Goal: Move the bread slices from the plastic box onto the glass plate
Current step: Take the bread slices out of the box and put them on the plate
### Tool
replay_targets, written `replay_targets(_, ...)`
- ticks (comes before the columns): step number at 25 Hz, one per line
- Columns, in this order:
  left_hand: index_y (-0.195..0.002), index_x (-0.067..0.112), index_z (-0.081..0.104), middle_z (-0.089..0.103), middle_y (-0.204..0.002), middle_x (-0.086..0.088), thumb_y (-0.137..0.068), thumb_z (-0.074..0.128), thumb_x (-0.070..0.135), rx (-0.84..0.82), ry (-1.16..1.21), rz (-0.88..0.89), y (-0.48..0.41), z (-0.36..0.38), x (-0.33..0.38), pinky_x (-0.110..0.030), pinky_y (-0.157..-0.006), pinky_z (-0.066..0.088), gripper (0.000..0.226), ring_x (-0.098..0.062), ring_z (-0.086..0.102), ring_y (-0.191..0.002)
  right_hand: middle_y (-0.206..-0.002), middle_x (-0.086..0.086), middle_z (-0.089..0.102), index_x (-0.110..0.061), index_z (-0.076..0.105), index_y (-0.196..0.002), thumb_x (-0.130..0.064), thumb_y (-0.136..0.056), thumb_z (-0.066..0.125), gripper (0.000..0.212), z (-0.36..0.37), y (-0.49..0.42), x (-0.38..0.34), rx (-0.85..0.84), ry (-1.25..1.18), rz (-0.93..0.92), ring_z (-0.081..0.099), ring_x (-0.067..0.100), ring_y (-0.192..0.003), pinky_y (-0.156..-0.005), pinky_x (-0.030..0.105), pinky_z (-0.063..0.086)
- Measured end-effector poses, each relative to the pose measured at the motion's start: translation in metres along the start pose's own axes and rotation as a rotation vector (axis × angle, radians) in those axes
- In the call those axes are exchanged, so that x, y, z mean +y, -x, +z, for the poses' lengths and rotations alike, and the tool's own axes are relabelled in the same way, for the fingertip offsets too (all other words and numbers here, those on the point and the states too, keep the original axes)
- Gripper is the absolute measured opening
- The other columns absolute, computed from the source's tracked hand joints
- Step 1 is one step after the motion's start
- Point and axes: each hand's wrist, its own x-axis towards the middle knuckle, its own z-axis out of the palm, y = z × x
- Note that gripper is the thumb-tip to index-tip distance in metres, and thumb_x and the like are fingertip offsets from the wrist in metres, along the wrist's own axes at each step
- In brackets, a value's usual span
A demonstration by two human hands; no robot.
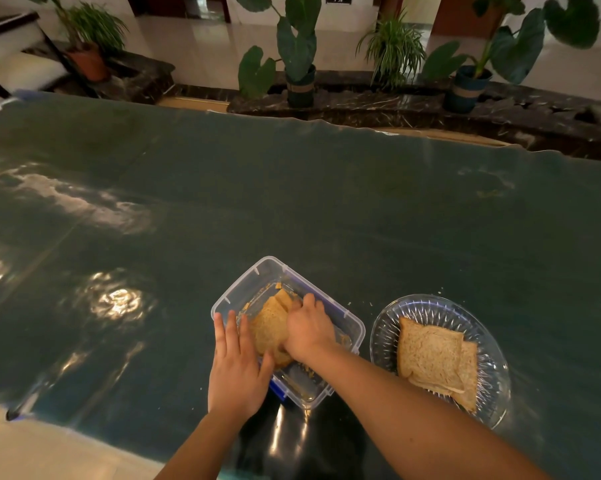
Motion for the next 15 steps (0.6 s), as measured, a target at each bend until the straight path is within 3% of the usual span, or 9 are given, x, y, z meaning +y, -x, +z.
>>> replay_targets(2, -0.151, 0.000, 0.010, 0.004, -0.162, -0.019, -0.092, 0.012, 0.059, 0.003, 0.001, -0.002, 0.000, 0.001, -0.001, -0.043, -0.121, 0.000, 0.084, -0.028, -0.025, -0.146, -0.127, 0.013, 0.046, -0.009, 0.052, -0.125, -0.020, -0.080, 0.074, 0.051, -0.003, 0.002, 0.003, 0.003, -0.121, 0.036, 0.062, 0.032, -0.105, -0.088, 0.040, 0.056)
replay_targets(4, -0.151, 0.000, 0.012, 0.004, -0.162, -0.019, -0.092, 0.008, 0.061, 0.012, 0.012, -0.002, 0.000, 0.002, -0.001, -0.044, -0.121, 0.002, 0.085, -0.029, -0.023, -0.147, -0.124, 0.013, 0.053, -0.012, 0.053, -0.121, -0.014, -0.082, 0.070, 0.043, -0.004, 0.004, 0.008, 0.008, -0.202, 0.056, 0.067, 0.033, -0.103, -0.084, 0.042, 0.059)
replay_targets(8, -0.150, -0.001, 0.014, 0.008, -0.162, -0.021, -0.092, 0.007, 0.061, 0.012, 0.004, 0.007, 0.000, 0.003, -0.001, -0.047, -0.121, 0.007, 0.085, -0.031, -0.019, -0.148, -0.113, 0.005, 0.071, -0.021, 0.051, -0.120, -0.021, -0.083, 0.067, 0.041, -0.003, 0.010, 0.024, 0.029, -0.312, 0.091, 0.068, 0.030, -0.106, -0.086, 0.042, 0.058)
replay_targets(15, -0.152, 0.004, 0.010, 0.005, -0.163, -0.015, -0.092, 0.010, 0.063, 0.007, 0.020, -0.013, 0.001, 0.002, -0.003, -0.040, -0.119, 0.000, 0.084, -0.024, -0.026, -0.146, -0.114, -0.004, 0.071, -0.030, 0.054, -0.120, -0.024, -0.082, 0.069, 0.042, -0.015, 0.020, 0.031, 0.110, -0.474, 0.073, 0.067, 0.022, -0.105, -0.088, 0.041, 0.056)
